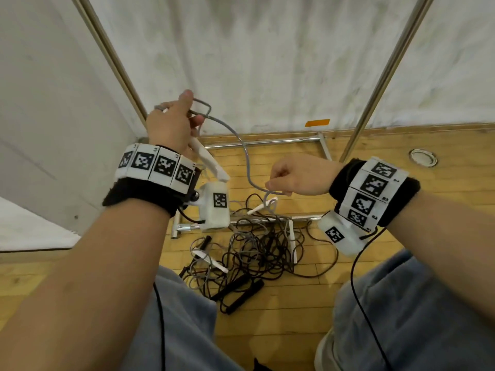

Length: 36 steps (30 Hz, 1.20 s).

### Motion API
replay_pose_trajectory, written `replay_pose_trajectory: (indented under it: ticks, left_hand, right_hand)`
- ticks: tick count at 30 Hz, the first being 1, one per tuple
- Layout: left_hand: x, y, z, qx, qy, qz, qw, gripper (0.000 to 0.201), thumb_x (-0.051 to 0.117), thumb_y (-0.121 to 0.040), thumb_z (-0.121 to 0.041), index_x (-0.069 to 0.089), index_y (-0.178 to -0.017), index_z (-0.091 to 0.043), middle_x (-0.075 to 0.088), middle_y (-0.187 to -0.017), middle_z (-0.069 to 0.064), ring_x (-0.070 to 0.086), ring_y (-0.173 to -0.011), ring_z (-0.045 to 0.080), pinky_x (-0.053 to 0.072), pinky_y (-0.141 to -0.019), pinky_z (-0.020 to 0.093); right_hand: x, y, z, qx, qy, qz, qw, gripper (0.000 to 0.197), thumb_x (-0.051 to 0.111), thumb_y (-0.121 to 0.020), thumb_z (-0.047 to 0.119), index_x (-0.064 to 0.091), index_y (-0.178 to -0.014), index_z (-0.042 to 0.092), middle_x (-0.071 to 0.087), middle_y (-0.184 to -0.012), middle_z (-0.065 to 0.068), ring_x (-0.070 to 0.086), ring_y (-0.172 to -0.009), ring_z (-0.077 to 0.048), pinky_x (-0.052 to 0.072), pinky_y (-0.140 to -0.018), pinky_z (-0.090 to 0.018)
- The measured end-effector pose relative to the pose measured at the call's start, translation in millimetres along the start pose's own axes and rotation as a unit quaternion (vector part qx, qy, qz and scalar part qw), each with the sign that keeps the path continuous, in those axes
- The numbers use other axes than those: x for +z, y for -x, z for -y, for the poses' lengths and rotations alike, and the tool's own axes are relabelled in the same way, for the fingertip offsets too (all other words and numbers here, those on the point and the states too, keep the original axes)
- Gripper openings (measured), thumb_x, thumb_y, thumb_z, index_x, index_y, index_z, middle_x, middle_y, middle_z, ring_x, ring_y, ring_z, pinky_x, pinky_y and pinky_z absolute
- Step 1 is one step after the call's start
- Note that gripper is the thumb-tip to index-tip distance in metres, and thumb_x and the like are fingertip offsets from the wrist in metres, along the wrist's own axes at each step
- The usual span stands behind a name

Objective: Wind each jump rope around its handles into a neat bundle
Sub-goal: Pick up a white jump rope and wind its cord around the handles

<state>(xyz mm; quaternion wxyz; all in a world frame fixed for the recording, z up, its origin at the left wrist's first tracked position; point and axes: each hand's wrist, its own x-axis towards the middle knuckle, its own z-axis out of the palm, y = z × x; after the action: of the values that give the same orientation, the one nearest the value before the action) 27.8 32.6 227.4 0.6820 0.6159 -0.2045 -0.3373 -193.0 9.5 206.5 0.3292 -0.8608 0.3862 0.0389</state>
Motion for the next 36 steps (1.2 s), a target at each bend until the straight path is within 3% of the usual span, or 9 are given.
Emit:
replay_pose_trajectory:
  ticks: [6, 10, 14, 17, 20, 26, 31, 33, 36]
  left_hand:
    - [4.9, 3.2, 2.3, -0.036, 0.048, 0.016, 0.998, 0.027, 0.062, -0.092, -0.033, 0.058, -0.089, -0.007, 0.067, -0.067, 0.001, 0.067, -0.057, 0.010, 0.040, -0.041, 0.017]
    - [9.9, 10.2, 7.0, -0.025, -0.094, 0.100, 0.990, 0.024, 0.058, -0.092, -0.035, 0.064, -0.087, -0.012, 0.068, -0.070, -0.007, 0.061, -0.054, 0.007, 0.039, -0.046, 0.019]
    - [18.7, 28.6, 17.3, 0.001, -0.221, 0.261, 0.940, 0.030, 0.069, -0.077, -0.045, 0.070, -0.090, -0.018, 0.070, -0.081, -0.003, 0.053, -0.059, 0.010, 0.036, -0.050, 0.024]
    - [29.3, 44.3, 29.6, 0.033, -0.294, 0.355, 0.887, 0.014, 0.074, -0.078, -0.035, 0.071, -0.088, -0.025, 0.061, -0.065, -0.014, 0.050, -0.059, 0.003, 0.038, -0.050, 0.019]
    - [39.4, 55.5, 40.9, 0.066, -0.288, 0.369, 0.881, 0.007, 0.068, -0.087, -0.024, 0.069, -0.080, -0.022, 0.056, -0.057, -0.018, 0.047, -0.050, -0.004, 0.036, -0.046, 0.011]
    - [43.9, 50.2, 48.1, 0.132, -0.324, 0.337, 0.874, 0.024, 0.056, -0.094, -0.028, 0.060, -0.070, -0.026, 0.060, -0.067, -0.014, 0.050, -0.054, -0.005, 0.037, -0.051, 0.012]
    - [37.0, 43.4, 58.5, 0.091, -0.479, 0.385, 0.784, 0.025, 0.057, -0.093, -0.033, 0.064, -0.071, -0.022, 0.060, -0.070, -0.015, 0.056, -0.065, 0.000, 0.042, -0.061, 0.023]
    - [34.4, 40.1, 57.8, 0.083, -0.461, 0.371, 0.802, 0.030, 0.057, -0.093, -0.033, 0.068, -0.071, -0.016, 0.067, -0.066, -0.009, 0.061, -0.062, 0.004, 0.043, -0.057, 0.022]
    - [30.5, 35.9, 49.1, 0.079, -0.325, 0.289, 0.897, 0.026, 0.062, -0.091, -0.029, 0.067, -0.071, -0.014, 0.069, -0.060, -0.002, 0.063, -0.056, 0.008, 0.045, -0.048, 0.020]
  right_hand:
    - [-10.7, -3.0, -2.3, -0.020, -0.039, 0.012, 0.999, 0.034, 0.055, -0.089, 0.048, 0.068, -0.071, 0.023, 0.059, -0.059, 0.005, 0.058, -0.059, -0.011, 0.049, -0.062, -0.028]
    - [-15.7, -9.5, -2.2, -0.010, -0.243, -0.107, 0.964, 0.034, 0.055, -0.093, 0.035, 0.063, -0.067, 0.016, 0.050, -0.045, 0.011, 0.052, -0.050, -0.006, 0.049, -0.050, -0.021]
    - [-27.5, -13.5, 0.5, -0.022, -0.331, -0.226, 0.916, 0.035, 0.053, -0.094, 0.034, 0.060, -0.064, 0.017, 0.047, -0.046, 0.010, 0.050, -0.050, -0.009, 0.043, -0.049, -0.024]
    - [-32.8, -13.5, 6.6, -0.049, -0.379, -0.254, 0.889, 0.035, 0.052, -0.095, 0.035, 0.061, -0.066, 0.017, 0.042, -0.045, 0.008, 0.044, -0.047, -0.011, 0.036, -0.048, -0.024]
    - [-35.2, -12.2, 18.1, -0.085, -0.418, -0.272, 0.863, 0.035, 0.052, -0.095, 0.034, 0.061, -0.067, 0.015, 0.033, -0.044, 0.009, 0.029, -0.043, -0.011, 0.029, -0.047, -0.025]
    - [-52.3, -6.8, 19.3, -0.075, -0.253, -0.457, 0.850, 0.033, 0.056, -0.091, 0.033, 0.064, -0.065, 0.015, 0.036, -0.037, 0.013, 0.035, -0.041, -0.004, 0.028, -0.052, -0.018]
    - [-49.0, -21.3, 8.2, -0.027, -0.240, -0.492, 0.836, 0.034, 0.055, -0.092, 0.032, 0.065, -0.067, 0.011, 0.037, -0.038, 0.015, 0.036, -0.045, -0.002, 0.030, -0.056, -0.022]
    - [-47.1, -26.8, 1.7, -0.005, -0.226, -0.490, 0.842, 0.033, 0.053, -0.093, 0.034, 0.068, -0.079, 0.008, 0.045, -0.049, 0.019, 0.042, -0.052, 0.001, 0.035, -0.062, -0.022]
    - [-42.8, -31.7, -12.5, 0.078, -0.142, -0.446, 0.880, 0.035, 0.051, -0.092, 0.030, 0.054, -0.123, 0.013, 0.050, -0.116, -0.001, 0.049, -0.103, -0.012, 0.040, -0.094, -0.031]
